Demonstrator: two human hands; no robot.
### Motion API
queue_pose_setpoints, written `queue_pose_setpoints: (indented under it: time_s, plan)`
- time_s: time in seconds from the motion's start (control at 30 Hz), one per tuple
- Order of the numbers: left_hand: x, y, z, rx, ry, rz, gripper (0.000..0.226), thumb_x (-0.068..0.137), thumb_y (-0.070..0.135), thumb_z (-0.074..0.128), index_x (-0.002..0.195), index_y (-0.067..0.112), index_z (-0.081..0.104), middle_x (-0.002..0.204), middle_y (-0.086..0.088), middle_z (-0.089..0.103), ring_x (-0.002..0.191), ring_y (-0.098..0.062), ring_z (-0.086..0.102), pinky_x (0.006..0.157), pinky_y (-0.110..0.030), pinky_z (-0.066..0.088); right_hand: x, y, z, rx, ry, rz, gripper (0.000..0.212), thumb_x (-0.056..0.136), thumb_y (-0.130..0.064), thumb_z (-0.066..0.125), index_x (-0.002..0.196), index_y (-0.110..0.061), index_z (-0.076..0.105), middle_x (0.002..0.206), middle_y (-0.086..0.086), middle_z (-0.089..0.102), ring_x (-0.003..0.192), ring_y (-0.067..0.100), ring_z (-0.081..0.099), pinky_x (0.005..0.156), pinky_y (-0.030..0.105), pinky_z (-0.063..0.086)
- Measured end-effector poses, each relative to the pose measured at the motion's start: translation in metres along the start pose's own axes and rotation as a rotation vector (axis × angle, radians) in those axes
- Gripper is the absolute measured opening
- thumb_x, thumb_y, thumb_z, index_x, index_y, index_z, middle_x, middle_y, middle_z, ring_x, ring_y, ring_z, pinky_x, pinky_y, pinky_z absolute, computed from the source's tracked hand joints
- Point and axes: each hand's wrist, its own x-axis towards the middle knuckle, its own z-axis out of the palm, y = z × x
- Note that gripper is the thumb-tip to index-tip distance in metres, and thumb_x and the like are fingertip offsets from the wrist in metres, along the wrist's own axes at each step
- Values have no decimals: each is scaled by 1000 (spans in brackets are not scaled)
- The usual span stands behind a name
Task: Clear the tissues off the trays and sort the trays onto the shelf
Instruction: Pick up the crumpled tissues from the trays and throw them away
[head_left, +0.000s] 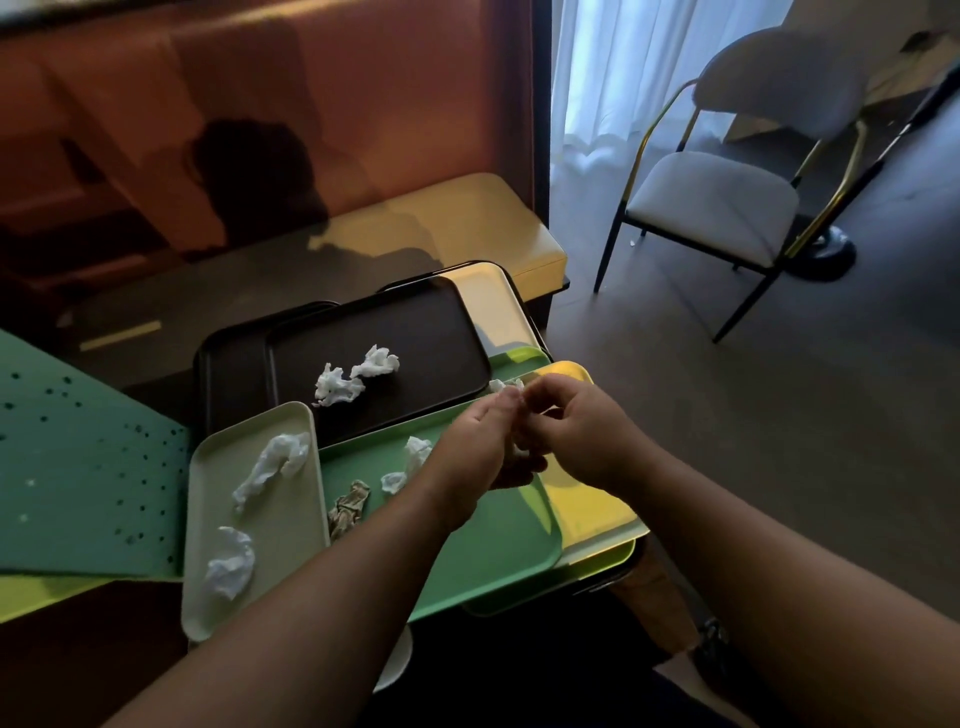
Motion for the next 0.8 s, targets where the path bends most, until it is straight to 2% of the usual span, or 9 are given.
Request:
queue_pose_setpoints:
  time_s: [0.1, 0.17, 0.23, 0.3, 0.4, 0.47, 0.57, 0.7, 0.8]
  plan:
    - [-1, 4, -5, -17, 36, 22, 27, 107, 29, 38, 116, 22, 62, 103, -10, 70, 81, -28, 72, 69, -38, 60, 3, 7, 10, -74, 7, -79, 16, 95, -6, 63, 107, -13, 70, 95, 3, 70, 85, 14, 70, 74, 31, 61]
    - [-1, 5, -9, -10, 82, 21, 28, 107, 14, 35, 118, 14, 61, 100, -13, 68, 74, -27, 68, 59, -35, 57, 8, 16, 14, -319, 101, -165, 18, 91, -11, 67, 107, -16, 72, 104, -4, 64, 98, 17, 62, 82, 33, 57]
    - [1, 1, -15, -56, 131, -5, 31, 103, -2, 29, 114, 4, 58, 88, -18, 57, 62, -23, 53, 50, -30, 45, 15, 22, 16, -527, 149, -180, 20, 90, -19, 67, 109, -23, 73, 119, -3, 62, 116, 22, 52, 92, 34, 48]
    - [3, -6, -20, -48, 209, -30, 33, 99, -7, 26, 106, 2, 57, 77, -16, 47, 56, -19, 44, 48, -28, 38, 25, 28, 18, -694, 71, -61, 28, 93, -33, 63, 120, -29, 70, 142, 0, 55, 135, 28, 40, 103, 39, 39]
    - [6, -14, -28, -26, 304, -39, 25, 98, 1, 35, 94, 9, 58, 66, -8, 47, 50, -15, 46, 49, -30, 44, 38, 36, 23, -834, -82, 167, 44, 95, -50, 57, 138, -37, 60, 162, 1, 35, 148, 31, 20, 115, 49, 30]
    - [5, -15, -32, 7, 351, -35, 15, 96, 5, 47, 90, 12, 59, 67, -6, 49, 49, -14, 47, 48, -28, 48, 43, 42, 28, -839, -118, 229, 52, 97, -48, 56, 146, -34, 51, 163, 3, 33, 149, 31, 20, 115, 49, 31]
    - [2, -15, -38, 35, 366, -40, 1, 93, 11, 60, 93, 11, 60, 82, -7, 54, 56, -15, 50, 47, -26, 53, 44, 48, 32, -720, -50, 225, 54, 100, -29, 54, 152, -23, 44, 158, 7, 40, 142, 31, 34, 111, 47, 40]
    - [1, -16, -46, -44, 395, -10, 19, 94, 27, 64, 98, 9, 60, 86, -7, 51, 60, -16, 50, 54, -30, 56, 36, 41, 39, -538, 192, -45, 45, 97, -12, 53, 141, -7, 57, 140, 12, 57, 127, 28, 53, 106, 42, 48]
    - [0, -14, -52, -111, 366, 9, 29, 98, 40, 56, 103, 11, 59, 85, -5, 57, 68, -18, 55, 65, -37, 54, 22, 13, 59, -300, 88, -231, 34, 100, -8, 55, 133, -7, 65, 130, 8, 64, 114, 17, 61, 97, 29, 54]
